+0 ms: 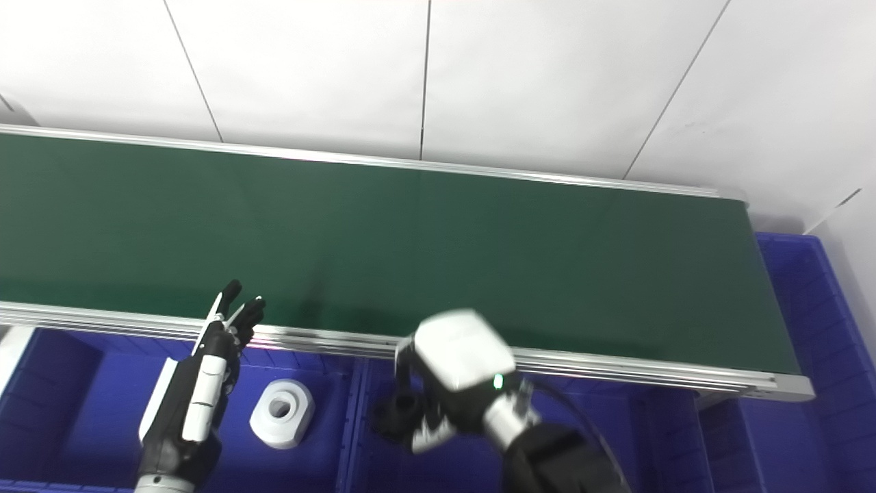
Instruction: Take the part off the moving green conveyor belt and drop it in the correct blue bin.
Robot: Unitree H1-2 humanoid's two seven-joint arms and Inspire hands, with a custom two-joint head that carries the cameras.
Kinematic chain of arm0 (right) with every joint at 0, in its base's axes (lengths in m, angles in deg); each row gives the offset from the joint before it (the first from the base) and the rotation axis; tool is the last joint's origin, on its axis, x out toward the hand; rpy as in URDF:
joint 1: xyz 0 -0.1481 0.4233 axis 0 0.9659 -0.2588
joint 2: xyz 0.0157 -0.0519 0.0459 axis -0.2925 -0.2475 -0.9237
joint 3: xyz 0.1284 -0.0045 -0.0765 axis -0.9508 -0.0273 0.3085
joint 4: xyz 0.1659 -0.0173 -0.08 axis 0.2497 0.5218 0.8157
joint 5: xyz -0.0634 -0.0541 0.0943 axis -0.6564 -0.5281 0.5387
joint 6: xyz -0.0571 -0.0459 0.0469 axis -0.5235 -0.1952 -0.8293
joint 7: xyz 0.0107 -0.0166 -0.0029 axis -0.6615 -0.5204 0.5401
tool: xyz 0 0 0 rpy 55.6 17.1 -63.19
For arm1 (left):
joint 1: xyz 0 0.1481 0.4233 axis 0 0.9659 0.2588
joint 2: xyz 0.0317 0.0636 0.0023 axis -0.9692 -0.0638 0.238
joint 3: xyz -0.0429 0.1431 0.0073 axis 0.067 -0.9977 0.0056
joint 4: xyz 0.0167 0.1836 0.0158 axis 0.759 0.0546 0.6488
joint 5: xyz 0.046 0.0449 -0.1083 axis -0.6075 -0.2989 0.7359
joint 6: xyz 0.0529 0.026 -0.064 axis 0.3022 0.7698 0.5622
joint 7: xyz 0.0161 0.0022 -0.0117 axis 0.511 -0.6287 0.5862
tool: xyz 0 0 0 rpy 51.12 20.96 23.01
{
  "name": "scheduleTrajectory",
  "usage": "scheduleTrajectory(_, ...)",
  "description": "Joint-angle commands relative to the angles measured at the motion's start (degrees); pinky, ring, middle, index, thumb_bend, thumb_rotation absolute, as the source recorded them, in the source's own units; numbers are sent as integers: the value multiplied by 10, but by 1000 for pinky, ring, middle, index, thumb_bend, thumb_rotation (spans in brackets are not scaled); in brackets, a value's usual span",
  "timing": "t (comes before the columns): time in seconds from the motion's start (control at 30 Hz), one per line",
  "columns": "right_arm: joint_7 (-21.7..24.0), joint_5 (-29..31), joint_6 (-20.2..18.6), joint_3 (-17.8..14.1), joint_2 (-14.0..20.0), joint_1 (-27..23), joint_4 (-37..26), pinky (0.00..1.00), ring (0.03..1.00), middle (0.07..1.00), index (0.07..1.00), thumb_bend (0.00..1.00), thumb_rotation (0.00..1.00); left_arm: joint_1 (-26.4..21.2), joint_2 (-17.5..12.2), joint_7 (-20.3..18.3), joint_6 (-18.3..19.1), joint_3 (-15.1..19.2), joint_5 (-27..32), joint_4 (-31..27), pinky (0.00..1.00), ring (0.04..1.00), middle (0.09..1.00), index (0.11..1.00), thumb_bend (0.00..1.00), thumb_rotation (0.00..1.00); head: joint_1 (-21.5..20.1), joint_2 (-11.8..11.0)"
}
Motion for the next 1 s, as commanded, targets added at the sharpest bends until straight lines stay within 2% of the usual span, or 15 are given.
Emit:
scheduleTrajectory(0.0,5,-14,25,-6,-9,0,-14,103,159,239,486,510,139,-10,-5,-8,6,4,4,-29,1000,969,926,1000,581,958,-3,5)
scheduleTrajectory(0.1,19,-24,36,-2,-6,13,4,96,155,239,487,511,133,-17,-10,-12,20,8,3,-35,1000,977,939,1000,587,976,-4,8)
scheduleTrajectory(0.23,-8,-34,65,12,11,30,49,73,135,213,482,513,114,-20,-8,-12,28,11,2,-37,998,970,931,1000,612,969,-3,11)
scheduleTrajectory(0.37,-36,-29,80,3,15,25,75,69,127,203,480,514,116,-19,-5,-12,35,9,2,-41,1000,975,937,1000,621,969,2,12)
scheduleTrajectory(0.53,-34,-47,84,0,20,15,88,64,123,199,478,516,116,-17,-3,-11,35,3,-8,-42,999,969,931,1000,616,982,10,13)
scheduleTrajectory(0.73,-67,-73,89,-2,24,15,110,71,132,211,483,520,121,-15,0,-8,28,-2,-14,-40,991,950,910,1000,601,979,19,9)
scheduleTrajectory(0.77,-76,-85,89,-2,25,16,112,179,238,336,490,518,146,-14,2,-8,27,-2,-13,-39,987,941,903,1000,607,967,21,8)
scheduleTrajectory(0.8,-81,-97,88,-1,26,18,113,201,260,362,491,517,152,-13,4,-8,26,-1,-11,-39,987,940,902,1000,608,965,21,8)
scheduleTrajectory(0.83,-84,-106,89,0,26,19,114,279,342,463,584,687,356,-13,5,-8,25,-1,-11,-38,987,935,896,1000,614,955,23,7)
scheduleTrajectory(0.9,-88,-124,88,1,25,21,118,327,390,530,635,791,485,-13,7,-7,24,0,-15,-36,984,930,891,1000,620,950,25,5)
scheduleTrajectory(0.97,-84,-141,87,2,22,23,120,323,389,564,647,852,561,-12,7,-8,23,-1,-18,-36,979,924,885,1000,613,949,26,4)
